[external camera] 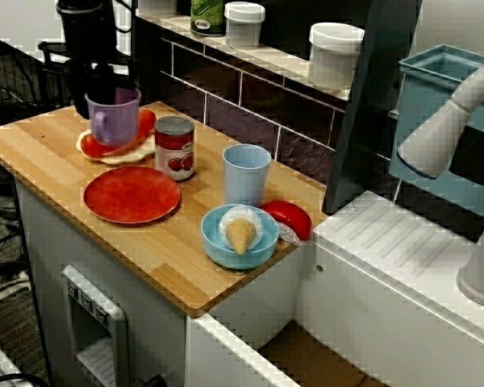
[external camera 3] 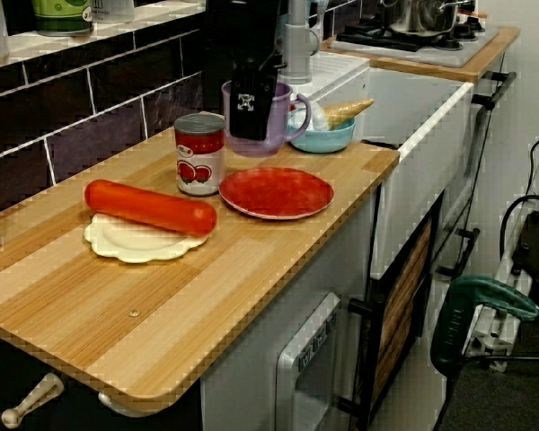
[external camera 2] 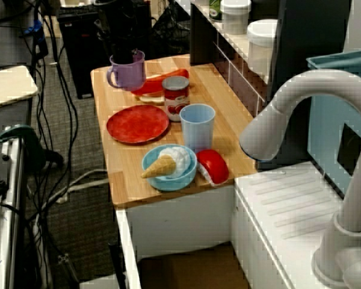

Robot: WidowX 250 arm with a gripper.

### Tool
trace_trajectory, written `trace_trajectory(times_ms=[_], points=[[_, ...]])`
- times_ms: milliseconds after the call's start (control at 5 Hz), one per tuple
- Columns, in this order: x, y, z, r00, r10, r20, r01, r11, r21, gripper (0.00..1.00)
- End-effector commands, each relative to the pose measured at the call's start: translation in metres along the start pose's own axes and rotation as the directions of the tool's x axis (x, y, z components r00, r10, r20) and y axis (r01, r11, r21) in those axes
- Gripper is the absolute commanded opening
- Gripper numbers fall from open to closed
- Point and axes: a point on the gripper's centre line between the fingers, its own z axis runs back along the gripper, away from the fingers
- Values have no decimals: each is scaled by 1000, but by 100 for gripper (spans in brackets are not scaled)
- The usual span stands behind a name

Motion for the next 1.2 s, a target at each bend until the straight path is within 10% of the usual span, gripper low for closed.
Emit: trace_trajectory(times_ms=[0,1000], points=[[6,22,10,999,-19,42,19,1000,22,0],[3,65,-13,999,-18,43,15,998,65,0]])
